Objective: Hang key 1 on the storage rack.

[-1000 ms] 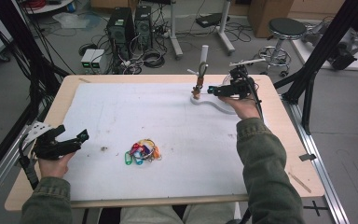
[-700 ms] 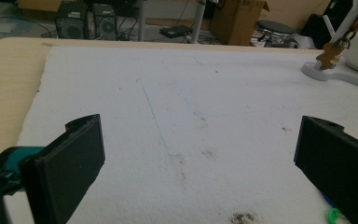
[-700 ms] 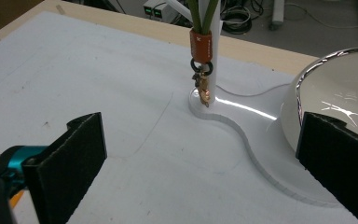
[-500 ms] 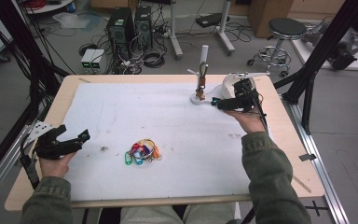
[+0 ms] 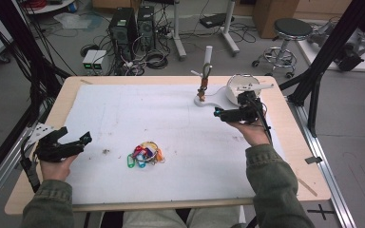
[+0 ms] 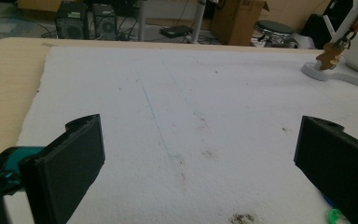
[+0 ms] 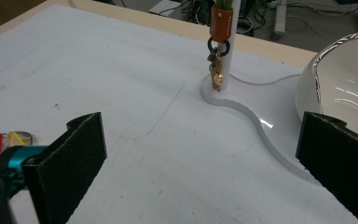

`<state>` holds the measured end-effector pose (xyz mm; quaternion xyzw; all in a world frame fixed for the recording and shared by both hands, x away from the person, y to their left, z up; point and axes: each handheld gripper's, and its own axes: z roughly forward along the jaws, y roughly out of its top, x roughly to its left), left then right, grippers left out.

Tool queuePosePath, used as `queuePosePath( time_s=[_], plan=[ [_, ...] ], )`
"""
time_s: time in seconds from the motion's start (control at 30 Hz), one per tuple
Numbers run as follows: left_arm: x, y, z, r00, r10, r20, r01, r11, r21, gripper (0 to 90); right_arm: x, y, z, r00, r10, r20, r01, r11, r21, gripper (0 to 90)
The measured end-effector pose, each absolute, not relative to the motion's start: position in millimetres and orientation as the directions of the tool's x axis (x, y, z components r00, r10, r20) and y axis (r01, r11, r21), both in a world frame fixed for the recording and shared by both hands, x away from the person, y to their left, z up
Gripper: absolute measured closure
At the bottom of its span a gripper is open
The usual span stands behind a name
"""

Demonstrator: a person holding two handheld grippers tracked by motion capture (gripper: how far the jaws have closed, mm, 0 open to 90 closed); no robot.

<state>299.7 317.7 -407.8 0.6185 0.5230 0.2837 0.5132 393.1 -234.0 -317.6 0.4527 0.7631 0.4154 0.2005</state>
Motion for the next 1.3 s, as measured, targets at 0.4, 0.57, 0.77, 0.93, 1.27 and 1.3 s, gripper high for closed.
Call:
queuePosePath(
  time_s=[0.4,0.57,0.77,0.93,1.27,1.3],
  plan=[
    [300,318,-408,0.291,0.939,-0.185,0.357,0.073,0.931,2.2,378,-233,-327,-0.522,0.851,0.062,0.501,0.247,0.829,0.8],
    [300,318,-408,0.291,0.939,-0.185,0.356,0.073,0.932,2.2,373,-235,-335,-0.514,0.856,0.058,0.5,0.244,0.831,0.8],
    [299,318,-408,0.29,0.939,-0.185,0.357,0.073,0.931,2.2,366,-239,-343,-0.503,0.861,0.077,0.497,0.215,0.841,0.8],
    [299,318,-408,0.29,0.939,-0.184,0.356,0.073,0.932,2.2,359,-246,-348,-0.492,0.864,0.103,0.488,0.175,0.855,0.8],
    [299,318,-408,0.289,0.939,-0.184,0.357,0.073,0.931,2.2,350,-253,-362,-0.467,0.878,0.101,0.485,0.159,0.86,0.7],
    [299,318,-408,0.29,0.939,-0.184,0.356,0.073,0.932,2.2,350,-253,-363,-0.467,0.879,0.101,0.484,0.159,0.861,0.7]
  ],
)
